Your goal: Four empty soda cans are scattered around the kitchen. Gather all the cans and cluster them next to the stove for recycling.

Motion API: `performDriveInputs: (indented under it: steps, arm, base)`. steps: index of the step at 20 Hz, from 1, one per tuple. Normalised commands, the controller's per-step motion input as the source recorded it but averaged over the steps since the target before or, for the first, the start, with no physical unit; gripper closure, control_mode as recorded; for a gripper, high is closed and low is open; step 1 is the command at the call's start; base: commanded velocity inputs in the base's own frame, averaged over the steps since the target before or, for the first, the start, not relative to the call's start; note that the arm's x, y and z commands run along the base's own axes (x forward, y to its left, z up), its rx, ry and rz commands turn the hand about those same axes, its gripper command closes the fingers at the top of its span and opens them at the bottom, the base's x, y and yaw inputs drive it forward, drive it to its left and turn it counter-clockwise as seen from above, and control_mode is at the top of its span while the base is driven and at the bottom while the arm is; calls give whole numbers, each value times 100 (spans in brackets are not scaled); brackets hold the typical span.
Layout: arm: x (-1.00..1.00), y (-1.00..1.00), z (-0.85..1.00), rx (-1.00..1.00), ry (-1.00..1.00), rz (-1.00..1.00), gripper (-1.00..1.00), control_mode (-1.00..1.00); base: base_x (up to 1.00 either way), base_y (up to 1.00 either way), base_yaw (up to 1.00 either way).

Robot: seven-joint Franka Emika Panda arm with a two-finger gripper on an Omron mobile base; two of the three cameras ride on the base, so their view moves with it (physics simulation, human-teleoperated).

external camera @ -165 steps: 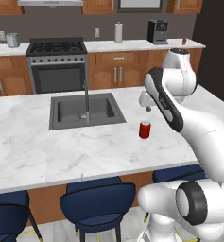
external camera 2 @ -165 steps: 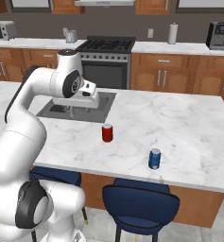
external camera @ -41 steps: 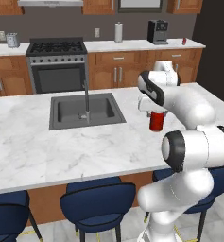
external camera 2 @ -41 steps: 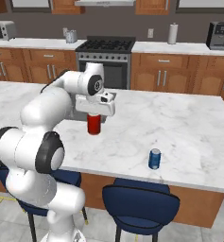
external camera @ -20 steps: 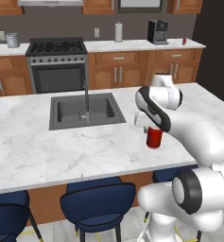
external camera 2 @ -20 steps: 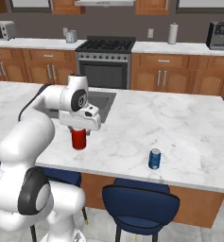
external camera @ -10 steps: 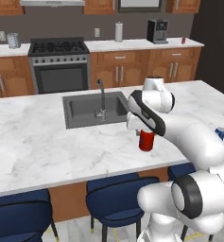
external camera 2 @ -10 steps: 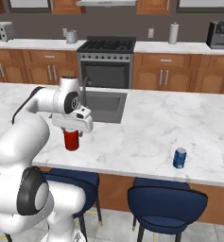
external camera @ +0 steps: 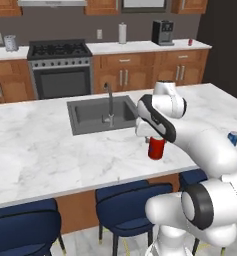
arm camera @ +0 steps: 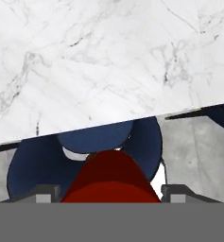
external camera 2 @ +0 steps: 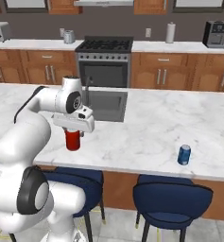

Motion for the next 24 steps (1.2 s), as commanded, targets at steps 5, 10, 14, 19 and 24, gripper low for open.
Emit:
performDriveInputs:
  steps: [5, 10, 14, 19, 24]
  arm:
    - [0, 0, 0, 0, 0, 0, 100, 100]
    - [0, 0, 0, 0, 0, 0, 100, 100]
    - [0, 0, 0, 0, 0, 0, 100, 100]
    - [0, 0, 0, 0, 0, 0, 100, 100]
    - [0, 0, 0, 0, 0, 0, 100, 100]
  base:
    - [-44, 39, 1]
    - [-7, 81, 0]
    - [4, 100, 0]
    - [3, 100, 0]
    - [8, 100, -1]
